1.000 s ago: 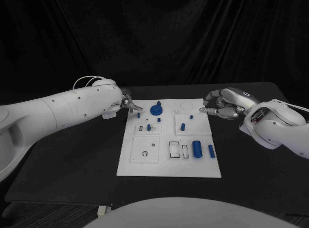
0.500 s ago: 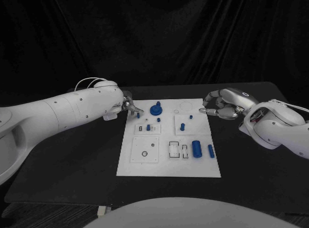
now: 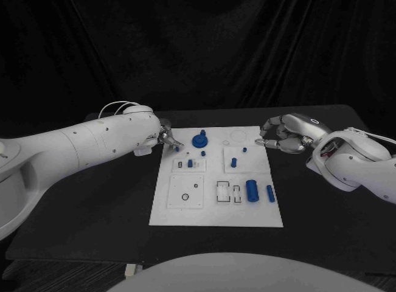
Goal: Assemble the parts on the task board
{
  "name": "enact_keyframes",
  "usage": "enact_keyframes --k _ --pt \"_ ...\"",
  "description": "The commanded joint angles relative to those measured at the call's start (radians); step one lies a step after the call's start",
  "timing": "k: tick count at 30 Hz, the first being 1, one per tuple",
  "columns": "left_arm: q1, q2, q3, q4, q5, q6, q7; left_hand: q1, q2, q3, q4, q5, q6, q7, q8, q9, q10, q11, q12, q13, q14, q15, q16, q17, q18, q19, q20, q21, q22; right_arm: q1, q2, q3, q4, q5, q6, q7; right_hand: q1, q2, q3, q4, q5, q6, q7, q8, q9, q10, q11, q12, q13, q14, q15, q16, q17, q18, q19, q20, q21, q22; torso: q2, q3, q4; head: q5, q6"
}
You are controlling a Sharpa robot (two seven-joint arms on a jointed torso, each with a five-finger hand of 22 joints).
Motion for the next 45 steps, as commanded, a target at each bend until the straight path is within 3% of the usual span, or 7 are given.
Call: enact_keyframes --k 1,14,22,31,32,41,45 --pt "-0.002 0.004 0.001 -0.002 -0.001 0.013 0.016 0.014 0.002 0.003 -0.008 0.017 0.004 0.005 -0.01 -0.002 0.089 0.009 -0.007 0.249 0.106 0.005 0.007 0.263 0.018 -0.009 0.002 -0.004 0.178 -0.003 -0.001 0.001 0.0 0.003 0.006 -0.009 -0.005 0.008 -0.003 0.002 0.004 0.005 0.004 -0.004 -0.001 0.105 0.004 0.004 0.263 0.084 0.009 -0.005 0.16 0.006 0.027 0.009 -0.006 0.204 0.0 -0.0001 0.0002 -0.001 0.0" --pt "-0.004 0.011 0.001 -0.012 -0.001 0.016 0.023 0.05 0.01 0.04 -0.03 0.135 0.01 0.002 -0.038 -0.01 0.087 0.008 -0.008 0.248 0.106 0.004 0.007 0.263 0.019 -0.012 0.002 -0.012 0.178 -0.003 -0.003 0.001 0.001 0.003 0.013 -0.015 -0.002 0.011 -0.002 0.0 0.006 0.011 0.003 -0.005 -0.004 0.105 0.005 0.004 0.263 0.084 0.01 -0.006 0.158 0.006 0.026 0.009 -0.008 0.203 0.0 0.0003 0.0006 -0.006 0.0" --pt "-0.004 0.013 0.001 -0.013 -0.001 0.012 0.035 0.088 0.004 0.109 -0.059 0.179 0.013 -0.004 -0.051 -0.011 0.087 0.003 -0.009 0.248 0.106 0.0 0.007 0.263 0.019 -0.012 -0.002 -0.014 0.178 -0.004 -0.004 0.001 0.001 0.003 0.019 -0.019 0.002 0.013 -0.002 -0.001 0.008 0.018 0.003 -0.004 -0.006 0.105 0.007 0.004 0.263 0.084 0.011 -0.006 0.158 0.006 0.026 0.01 -0.009 0.203 0.0 -0.0001 0.0001 -0.006 0.0" --pt "-0.005 0.011 0.001 -0.011 -0.001 0.003 0.057 0.088 -0.05 0.305 -0.1 0.261 0.029 -0.009 -0.057 0.005 0.086 -0.003 -0.009 0.248 0.106 -0.004 0.007 0.263 0.019 -0.012 -0.007 -0.016 0.178 -0.005 -0.003 0.001 0.0 0.003 0.026 -0.023 0.007 0.015 0.0 -0.002 0.009 0.026 0.004 -0.004 -0.009 0.105 0.008 0.004 0.263 0.083 0.013 -0.006 0.157 0.006 0.026 0.011 -0.01 0.202 0.0 -0.0001 0.0005 -0.004 0.0" --pt "-0.005 0.01 0.001 -0.009 -0.001 0.0 0.061 0.079 -0.066 0.371 -0.116 0.274 0.035 -0.008 -0.053 0.015 0.085 -0.003 -0.01 0.247 0.106 -0.005 0.007 0.263 0.02 -0.011 -0.01 -0.016 0.179 -0.005 -0.003 0.001 0.0 0.003 0.027 -0.023 0.008 0.016 0.0 -0.003 0.009 0.027 0.004 -0.004 -0.009 0.105 0.008 0.004 0.263 0.083 0.013 -0.006 0.156 0.006 0.025 0.012 -0.01 0.202 0.0 -0.0001 0.0004 -0.003 0.0" --pt "-0.005 -0.009 0.001 0.019 -0.001 -0.026 0.077 0.018 -0.086 0.58 -0.149 0.312 0.059 -0.009 -0.035 0.049 0.085 -0.006 -0.012 0.246 0.106 -0.007 0.007 0.263 0.018 -0.006 -0.011 -0.01 0.18 -0.006 -0.003 0.001 -0.001 0.003 0.032 -0.024 0.015 0.02 0.002 -0.004 0.015 0.032 0.004 -0.006 -0.013 0.105 0.009 0.004 0.263 0.083 0.013 -0.007 0.155 0.007 0.025 0.012 -0.012 0.202 0.0 -0.0002 0.0004 -0.005 0.0" --pt "-0.004 -0.03 0.001 0.053 -0.001 -0.046 0.073 0.005 -0.099 0.592 -0.155 0.307 0.062 -0.01 -0.034 0.053 0.084 -0.006 -0.012 0.245 0.106 -0.009 0.007 0.263 0.017 -0.003 -0.011 -0.006 0.182 -0.007 -0.004 0.001 -0.001 0.003 0.034 -0.025 0.017 0.021 0.003 -0.004 0.016 0.032 0.004 -0.007 -0.014 0.105 0.009 0.004 0.263 0.083 0.014 -0.007 0.155 0.007 0.025 0.013 -0.011 0.202 0.0 -0.0001 0.0008 -0.006 0.0"
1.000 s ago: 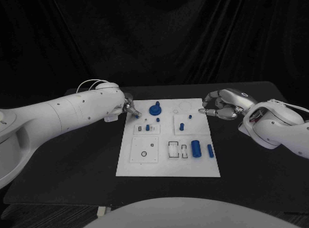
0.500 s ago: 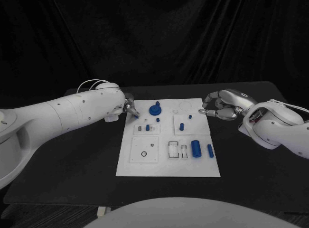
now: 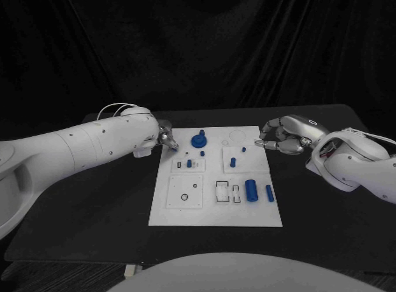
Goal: Assemble the parts on the task board
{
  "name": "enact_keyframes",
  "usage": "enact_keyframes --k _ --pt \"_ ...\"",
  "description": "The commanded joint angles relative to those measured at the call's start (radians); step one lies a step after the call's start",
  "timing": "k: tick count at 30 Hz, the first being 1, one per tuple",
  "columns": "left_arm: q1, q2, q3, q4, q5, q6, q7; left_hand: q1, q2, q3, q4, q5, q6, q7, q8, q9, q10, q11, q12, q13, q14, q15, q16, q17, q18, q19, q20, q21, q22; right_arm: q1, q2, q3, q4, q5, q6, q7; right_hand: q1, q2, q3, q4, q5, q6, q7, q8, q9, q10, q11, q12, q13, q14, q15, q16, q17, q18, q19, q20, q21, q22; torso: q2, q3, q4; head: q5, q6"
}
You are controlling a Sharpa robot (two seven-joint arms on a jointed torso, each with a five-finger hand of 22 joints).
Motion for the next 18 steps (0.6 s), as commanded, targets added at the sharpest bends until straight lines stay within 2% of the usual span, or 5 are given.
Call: enact_keyframes --k 1,6,11,18 --pt "0.0 -0.02 0.001 0.038 0.0 -0.04 0.018 -0.011 -0.005 0.068 -0.06 -0.003 0.008 -0.003 0.005 0.002 0.083 -0.007 -0.006 0.244 0.106 -0.009 0.007 0.263 0.016 0.006 -0.002 0.007 0.182 -0.004 -0.002 0.001 0.0 0.0 0.009 -0.019 0.006 0.009 0.003 -0.004 0.004 0.008 0.001 -0.007 -0.003 0.105 0.009 0.004 0.263 0.084 0.007 -0.007 0.155 0.007 0.025 0.006 -0.002 0.202 -0.001 0.0003 0.0004 0.0 0.0" --pt "0.008 -0.069 0.001 0.119 0.011 -0.054 -0.019 -0.027 -0.017 0.076 -0.062 -0.009 0.011 -0.005 0.005 0.005 0.081 -0.008 -0.009 0.242 0.106 -0.01 0.007 0.263 0.015 0.01 -0.003 0.011 0.183 -0.005 -0.002 0.001 -0.001 0.004 0.014 -0.021 0.007 0.009 0.003 -0.004 0.005 0.008 0.001 -0.008 -0.003 0.105 0.009 0.004 0.263 0.084 0.007 -0.007 0.155 0.007 0.025 0.006 -0.002 0.202 0.0 -0.0001 -0.0003 0.0 0.0" --pt "0.025 -0.135 0.001 0.226 0.137 -0.076 -0.079 -0.038 -0.031 0.089 -0.073 -0.004 0.003 -0.005 -0.007 -0.004 0.072 -0.009 -0.019 0.233 0.106 -0.012 0.007 0.263 0.015 0.012 -0.005 0.013 0.183 -0.01 -0.004 0.001 -0.003 0.006 0.016 -0.022 0.012 0.009 0.004 -0.006 0.01 0.01 0.001 -0.01 -0.006 0.105 0.009 0.004 0.263 0.084 0.008 -0.007 0.155 0.007 0.025 0.006 -0.003 0.202 -0.001 -0.0001 0.0009 0.001 0.0" --pt "0.032 -0.195 0.001 0.33 0.186 -0.077 -0.13 -0.042 -0.037 0.089 -0.076 -0.004 0.004 -0.004 -0.008 -0.006 0.069 -0.009 -0.022 0.23 0.106 -0.012 0.007 0.263 0.016 0.011 -0.005 0.011 0.183 -0.019 -0.005 0.001 -0.005 0.012 0.018 -0.021 0.014 0.009 0.004 -0.007 0.011 0.01 0.001 -0.011 -0.007 0.105 0.009 0.004 0.263 0.084 0.008 -0.007 0.154 0.007 0.025 0.006 -0.003 0.201 -0.002 0.0005 0.0001 0.007 0.0"
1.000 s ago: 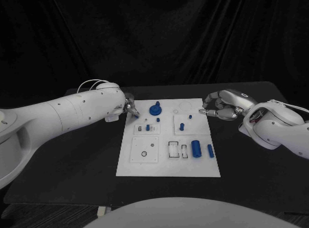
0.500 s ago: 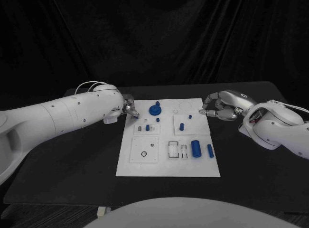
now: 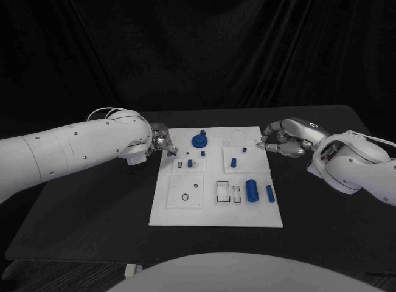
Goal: Assemble the parts on the task board
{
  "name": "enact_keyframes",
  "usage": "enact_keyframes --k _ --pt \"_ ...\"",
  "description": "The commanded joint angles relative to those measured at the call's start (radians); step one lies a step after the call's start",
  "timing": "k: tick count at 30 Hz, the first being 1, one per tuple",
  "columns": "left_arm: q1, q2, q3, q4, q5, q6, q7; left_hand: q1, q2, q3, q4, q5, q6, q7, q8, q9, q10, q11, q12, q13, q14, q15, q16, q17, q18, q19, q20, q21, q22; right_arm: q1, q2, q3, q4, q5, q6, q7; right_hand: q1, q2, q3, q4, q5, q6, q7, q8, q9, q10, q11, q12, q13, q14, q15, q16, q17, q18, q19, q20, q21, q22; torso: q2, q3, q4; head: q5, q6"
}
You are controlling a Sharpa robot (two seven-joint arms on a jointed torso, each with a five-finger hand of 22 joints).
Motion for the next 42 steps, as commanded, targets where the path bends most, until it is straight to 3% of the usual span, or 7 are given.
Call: enact_keyframes --k 1,6,12,28,42 --pt "0.004 -0.014 0.0 0.035 0.07 -0.016 -0.057 -0.01 -0.005 0.037 -0.034 0.001 -0.005 -0.002 -0.004 -0.001 0.068 -0.009 -0.008 0.23 0.106 -0.005 0.007 0.263 0.016 0.004 0.002 0.004 0.183 -0.005 -0.003 0.001 0.0 0.006 0.007 -0.017 0.006 0.001 0.002 -0.004 0.007 0.006 -0.002 -0.007 -0.001 0.105 0.009 0.004 0.263 0.084 0.008 -0.003 0.154 0.007 0.025 0.006 -0.003 0.201 -0.001 0.0007 -0.0001 0.003 0.0" --pt "0.004 -0.034 0.0 0.083 0.053 -0.014 -0.069 -0.013 -0.006 0.036 -0.033 -0.003 -0.005 -0.002 -0.004 -0.002 0.068 -0.008 -0.008 0.229 0.106 -0.004 0.007 0.263 0.016 0.003 0.002 0.003 0.182 -0.009 -0.005 0.001 0.001 0.007 0.002 -0.014 0.01 0.001 0.002 -0.005 0.01 0.007 -0.002 -0.008 -0.003 0.105 0.009 0.004 0.263 0.084 0.008 -0.003 0.155 0.007 0.025 0.007 -0.003 0.202 -0.001 0.0008 0.0007 0.007 0.0" --pt "-0.001 -0.032 0.0 0.095 0.021 -0.015 -0.069 -0.013 -0.005 0.037 -0.034 -0.005 -0.004 -0.002 -0.004 -0.002 0.068 -0.009 -0.008 0.229 0.106 -0.004 0.007 0.263 0.016 0.004 0.002 0.004 0.183 -0.011 -0.003 0.001 0.001 0.008 0.0 -0.012 0.013 0.001 0.003 -0.005 0.014 0.008 -0.002 -0.009 -0.005 0.105 0.009 0.004 0.263 0.084 0.008 -0.002 0.155 0.007 0.025 0.007 -0.003 0.202 -0.001 0.0003 0.0005 0.007 0.0" --pt "-0.021 -0.008 0.0 0.068 -0.025 -0.036 -0.04 -0.012 -0.002 0.038 -0.035 -0.009 -0.003 -0.003 -0.005 -0.003 0.068 -0.009 -0.008 0.229 0.106 -0.005 0.007 0.263 0.015 0.005 0.002 0.005 0.183 -0.011 -0.003 0.001 -0.001 0.008 0.0 -0.011 0.021 0.0 0.003 -0.005 0.032 0.013 -0.002 -0.013 -0.011 0.105 0.01 0.004 0.263 0.084 0.008 -0.002 0.155 0.007 0.026 0.007 -0.003 0.202 0.003 -0.0001 0.0003 0.007 0.0" --pt "-0.028 0.01 0.0 0.041 -0.027 -0.03 -0.034 -0.014 -0.001 0.036 -0.035 -0.013 -0.002 -0.002 -0.004 -0.004 0.068 -0.009 -0.009 0.229 0.106 -0.005 0.007 0.263 0.015 0.005 0.001 0.005 0.183 -0.011 -0.003 0.001 -0.001 0.011 -0.006 -0.002 0.026 0.0 0.004 -0.004 0.05 0.022 -0.002 -0.014 -0.016 0.105 0.01 0.004 0.263 0.084 0.008 -0.002 0.156 0.007 0.026 0.007 -0.003 0.202 0.001 0.0002 0.0002 0.004 0.0"
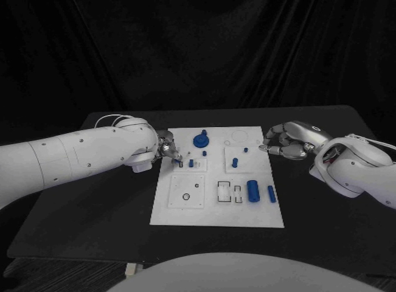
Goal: Assemble the parts on the task board
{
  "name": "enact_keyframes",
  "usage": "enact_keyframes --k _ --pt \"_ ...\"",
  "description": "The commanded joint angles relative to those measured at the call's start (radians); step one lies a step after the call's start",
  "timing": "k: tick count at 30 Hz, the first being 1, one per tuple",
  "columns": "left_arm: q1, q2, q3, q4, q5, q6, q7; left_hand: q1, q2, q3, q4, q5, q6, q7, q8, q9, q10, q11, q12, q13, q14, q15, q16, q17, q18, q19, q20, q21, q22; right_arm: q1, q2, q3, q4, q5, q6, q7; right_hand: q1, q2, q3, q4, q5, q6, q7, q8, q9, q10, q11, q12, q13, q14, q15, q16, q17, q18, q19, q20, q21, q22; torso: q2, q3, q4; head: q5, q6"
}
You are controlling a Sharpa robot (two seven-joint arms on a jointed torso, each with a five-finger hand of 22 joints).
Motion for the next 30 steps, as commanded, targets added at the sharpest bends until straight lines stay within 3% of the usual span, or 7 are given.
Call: enact_keyframes --k 1,30 --pt "-0.002 0.005 0.001 -0.005 -0.004 0.0 0.02 -0.003 0.01 0.025 -0.024 -0.001 0.001 -0.004 -0.005 -0.001 0.068 -0.009 -0.004 0.229 0.106 -0.005 0.007 0.263 0.015 0.005 0.001 0.005 0.183 -0.002 -0.001 0.001 0.001 0.002 -0.007 -0.004 0.009 -0.001 0.004 -0.004 0.004 0.008 -0.002 -0.005 -0.001 0.105 0.01 0.004 0.263 0.084 0.008 -0.002 0.156 0.007 0.026 0.007 -0.003 0.202 -0.001 0.0002 -0.0001 -0.003 0.0" --pt "-0.019 0.016 0.001 -0.017 -0.004 0.02 0.023 -0.004 0.012 0.023 -0.023 -0.006 0.001 -0.004 -0.005 -0.002 0.067 -0.008 -0.005 0.228 0.106 -0.005 0.007 0.263 0.016 0.005 0.001 0.004 0.182 -0.003 0.0 0.001 0.002 0.004 -0.002 -0.008 0.015 -0.003 0.004 -0.004 0.02 0.012 -0.001 -0.008 -0.006 0.105 0.011 0.004 0.263 0.084 0.009 -0.003 0.153 0.007 0.026 0.008 -0.004 0.202 -0.001 0.0002 0.0001 -0.002 0.0"
